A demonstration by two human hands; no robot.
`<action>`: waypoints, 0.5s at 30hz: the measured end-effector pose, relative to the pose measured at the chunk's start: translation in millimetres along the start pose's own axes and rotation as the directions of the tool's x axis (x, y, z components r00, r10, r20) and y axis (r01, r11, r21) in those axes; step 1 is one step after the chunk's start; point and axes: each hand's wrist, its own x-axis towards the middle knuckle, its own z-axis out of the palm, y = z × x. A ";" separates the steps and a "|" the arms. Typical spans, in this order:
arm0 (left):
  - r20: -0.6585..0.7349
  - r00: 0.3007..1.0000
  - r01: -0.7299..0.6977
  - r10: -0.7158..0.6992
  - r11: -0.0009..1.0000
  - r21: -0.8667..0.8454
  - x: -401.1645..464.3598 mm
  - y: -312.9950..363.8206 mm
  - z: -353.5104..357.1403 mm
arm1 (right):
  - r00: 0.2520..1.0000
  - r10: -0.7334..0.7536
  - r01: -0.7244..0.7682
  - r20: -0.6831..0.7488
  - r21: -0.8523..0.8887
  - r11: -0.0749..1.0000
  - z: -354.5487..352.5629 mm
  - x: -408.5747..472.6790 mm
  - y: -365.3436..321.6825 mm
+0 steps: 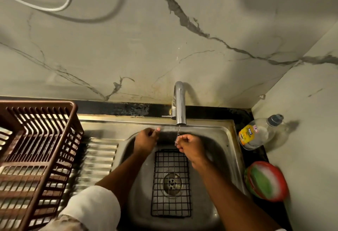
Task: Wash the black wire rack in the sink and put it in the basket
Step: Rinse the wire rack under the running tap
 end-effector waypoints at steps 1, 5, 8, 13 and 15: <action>0.008 0.999 0.049 -0.049 0.999 0.013 -5.2 -17.0 3.7 | 0.999 0.009 -0.011 -0.033 -0.048 0.999 -2.5 -0.3 10.8; 0.082 0.983 0.163 -0.165 0.986 0.023 -24.9 -73.4 17.3 | 0.979 0.177 -0.189 -0.104 -0.131 0.973 -12.1 -5.0 59.4; 0.078 0.970 0.234 -0.231 0.971 -0.036 -32.6 -95.2 25.6 | 0.949 0.307 -0.314 -0.077 -0.122 0.941 -15.1 -4.0 85.0; 0.189 0.947 0.278 -0.261 0.958 -0.067 -30.1 -99.8 36.5 | 0.905 0.418 -0.409 0.075 -0.113 0.906 -6.8 -4.2 92.9; 0.212 0.953 0.228 -0.216 0.973 -0.036 -29.7 -99.5 40.5 | 0.896 0.437 -0.429 0.082 -0.092 0.898 -2.6 -5.2 91.6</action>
